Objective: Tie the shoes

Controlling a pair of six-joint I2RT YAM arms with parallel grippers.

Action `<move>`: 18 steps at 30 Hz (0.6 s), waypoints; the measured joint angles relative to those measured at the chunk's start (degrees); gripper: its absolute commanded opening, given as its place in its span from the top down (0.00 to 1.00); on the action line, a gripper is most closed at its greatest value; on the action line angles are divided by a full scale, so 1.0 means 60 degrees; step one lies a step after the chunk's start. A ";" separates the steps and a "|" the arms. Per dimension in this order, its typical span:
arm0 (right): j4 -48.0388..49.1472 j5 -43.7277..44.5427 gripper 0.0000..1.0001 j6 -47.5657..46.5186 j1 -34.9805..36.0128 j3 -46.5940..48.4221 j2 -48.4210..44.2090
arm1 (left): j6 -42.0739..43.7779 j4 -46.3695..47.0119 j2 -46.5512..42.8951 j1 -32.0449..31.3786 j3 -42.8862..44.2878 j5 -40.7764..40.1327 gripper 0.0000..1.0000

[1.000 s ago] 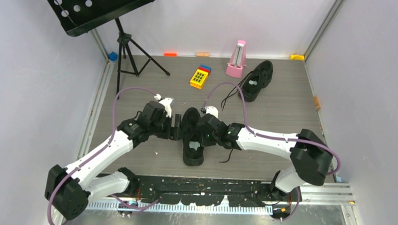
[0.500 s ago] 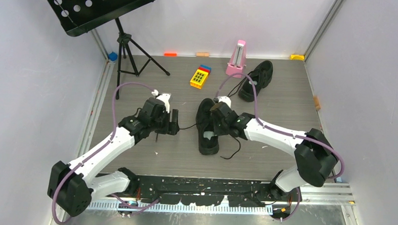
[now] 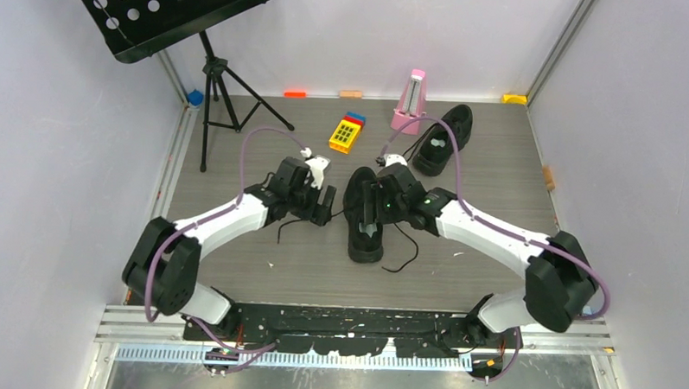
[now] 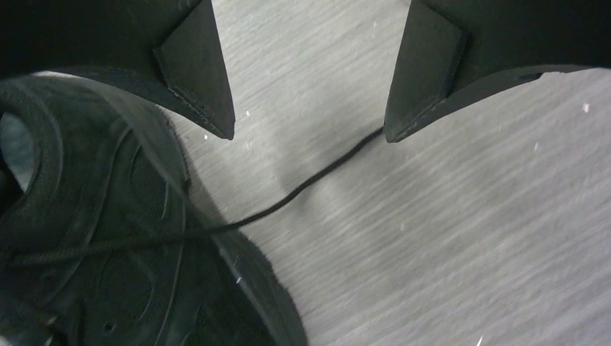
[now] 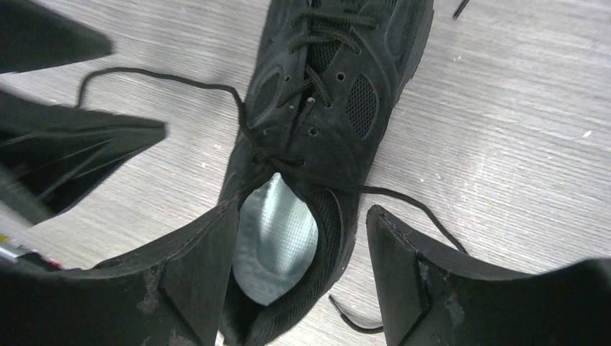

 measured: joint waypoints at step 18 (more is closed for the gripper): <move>-0.0102 0.0189 0.30 -0.0087 -0.0127 -0.1228 -0.4120 | 0.1698 0.0860 0.2568 -0.0117 0.1042 0.1865 0.48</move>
